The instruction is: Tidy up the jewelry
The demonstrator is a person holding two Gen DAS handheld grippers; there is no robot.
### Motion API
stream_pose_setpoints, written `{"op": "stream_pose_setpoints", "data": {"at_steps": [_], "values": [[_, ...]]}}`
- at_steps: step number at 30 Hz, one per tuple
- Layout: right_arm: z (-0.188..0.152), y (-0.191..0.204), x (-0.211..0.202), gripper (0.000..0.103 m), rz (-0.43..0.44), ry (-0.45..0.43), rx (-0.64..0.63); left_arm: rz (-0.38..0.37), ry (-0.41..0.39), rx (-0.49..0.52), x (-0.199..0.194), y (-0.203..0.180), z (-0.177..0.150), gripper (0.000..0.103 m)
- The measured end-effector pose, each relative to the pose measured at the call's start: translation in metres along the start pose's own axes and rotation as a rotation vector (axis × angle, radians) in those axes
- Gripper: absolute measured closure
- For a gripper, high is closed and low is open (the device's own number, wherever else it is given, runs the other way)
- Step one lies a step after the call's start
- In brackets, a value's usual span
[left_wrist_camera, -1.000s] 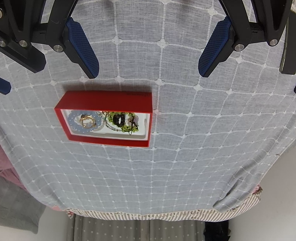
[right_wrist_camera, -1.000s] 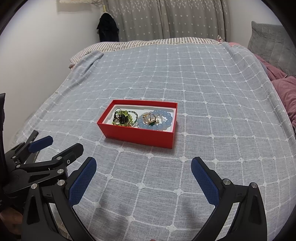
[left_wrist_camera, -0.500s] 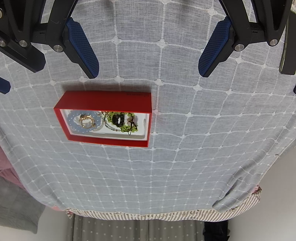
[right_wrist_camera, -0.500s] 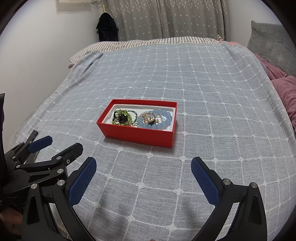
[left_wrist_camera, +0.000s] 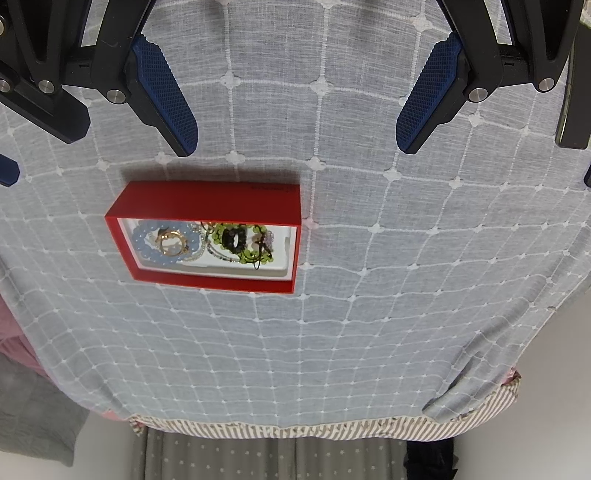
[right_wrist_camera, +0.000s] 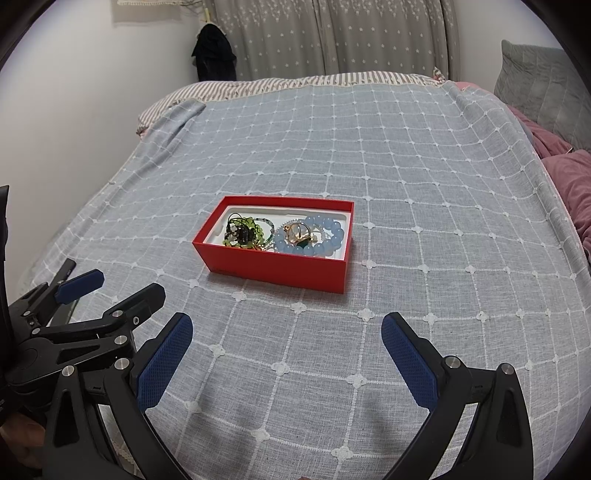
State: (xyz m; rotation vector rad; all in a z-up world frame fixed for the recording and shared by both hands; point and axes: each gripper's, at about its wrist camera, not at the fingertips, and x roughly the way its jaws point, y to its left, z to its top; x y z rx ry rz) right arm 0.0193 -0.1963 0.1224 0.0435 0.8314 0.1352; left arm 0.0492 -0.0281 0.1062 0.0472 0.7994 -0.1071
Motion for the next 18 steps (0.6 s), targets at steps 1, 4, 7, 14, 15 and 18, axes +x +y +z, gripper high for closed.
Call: {"op": "stream_pose_setpoints", "data": {"at_steps": [1,4,7,14,15,18], "values": [[0.0002,0.0001,0.0003,0.000,0.000,0.000,0.000,-0.001,0.001,0.000,0.0002,0.0004,0.0001,0.012],[-0.0013,0.0002,-0.0001,0.000,0.001,0.000,0.000,0.001,0.000,0.000,-0.0001,0.0008,0.0000,0.012],[-0.0011,0.0000,0.0001,0.000,0.001,0.001,0.000,0.000,0.001,0.000,-0.0001,0.0008,0.0000,0.012],[-0.0009,0.0000,-0.0002,0.000,0.002,0.001,0.000,0.001,-0.003,0.001,-0.0009,0.0016,-0.0001,0.012],[-0.0007,0.0000,0.0001,0.000,0.001,0.001,0.000,0.001,-0.005,0.002,-0.0010,0.0018,0.0001,0.012],[-0.0007,0.0001,0.0000,0.000,0.001,0.002,-0.001,0.006,-0.012,0.005,-0.0017,0.0023,0.0002,0.012]]}}
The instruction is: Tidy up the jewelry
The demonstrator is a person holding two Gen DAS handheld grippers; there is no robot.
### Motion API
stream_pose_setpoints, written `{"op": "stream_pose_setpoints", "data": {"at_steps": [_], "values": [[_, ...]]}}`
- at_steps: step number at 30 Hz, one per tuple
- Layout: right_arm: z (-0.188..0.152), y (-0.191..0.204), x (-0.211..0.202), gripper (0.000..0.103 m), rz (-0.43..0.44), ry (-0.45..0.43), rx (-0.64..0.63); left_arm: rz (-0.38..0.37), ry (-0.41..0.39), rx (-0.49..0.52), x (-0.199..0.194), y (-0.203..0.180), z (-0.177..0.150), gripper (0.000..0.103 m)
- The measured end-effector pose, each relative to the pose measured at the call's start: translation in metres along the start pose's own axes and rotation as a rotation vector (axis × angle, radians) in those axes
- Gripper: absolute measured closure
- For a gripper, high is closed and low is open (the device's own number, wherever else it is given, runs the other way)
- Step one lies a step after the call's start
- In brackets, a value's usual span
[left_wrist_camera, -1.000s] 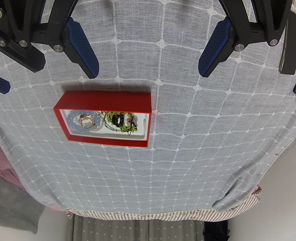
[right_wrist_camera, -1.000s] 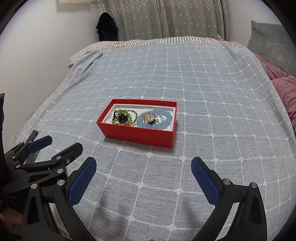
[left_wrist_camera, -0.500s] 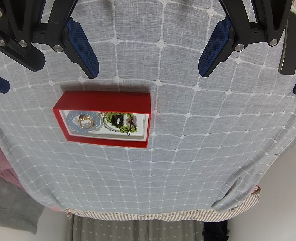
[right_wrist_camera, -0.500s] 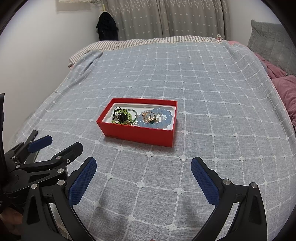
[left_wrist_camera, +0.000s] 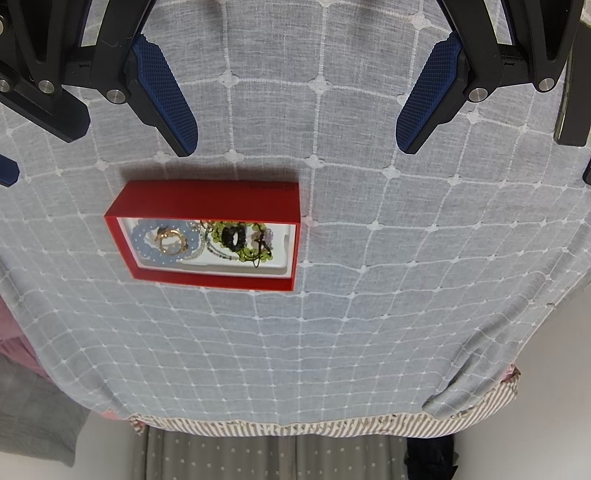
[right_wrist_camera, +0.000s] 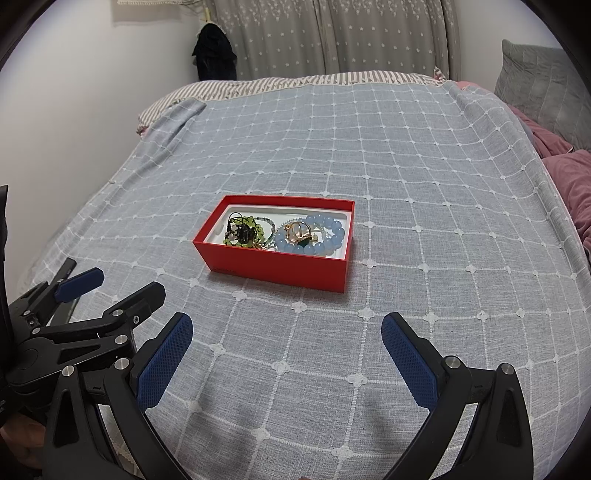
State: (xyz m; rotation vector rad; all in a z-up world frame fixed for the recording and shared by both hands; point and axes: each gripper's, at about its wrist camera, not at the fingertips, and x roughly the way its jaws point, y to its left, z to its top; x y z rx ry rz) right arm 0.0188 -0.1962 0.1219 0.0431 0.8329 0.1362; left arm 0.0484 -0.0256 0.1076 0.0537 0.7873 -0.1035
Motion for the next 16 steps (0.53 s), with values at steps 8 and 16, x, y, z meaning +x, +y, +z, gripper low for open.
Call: {"op": "stream_pose_setpoints", "data": {"at_steps": [8,16], "values": [[0.0004,0.0000,0.0002,0.000,0.000,0.000,0.001,0.002,-0.002,0.001,0.0001,-0.0005,0.0000,0.012],[0.0006,-0.0001,0.0002,0.000,0.000,0.001,0.001,0.003,0.003,-0.001,0.0010,-0.0019,-0.0015,0.012]]}}
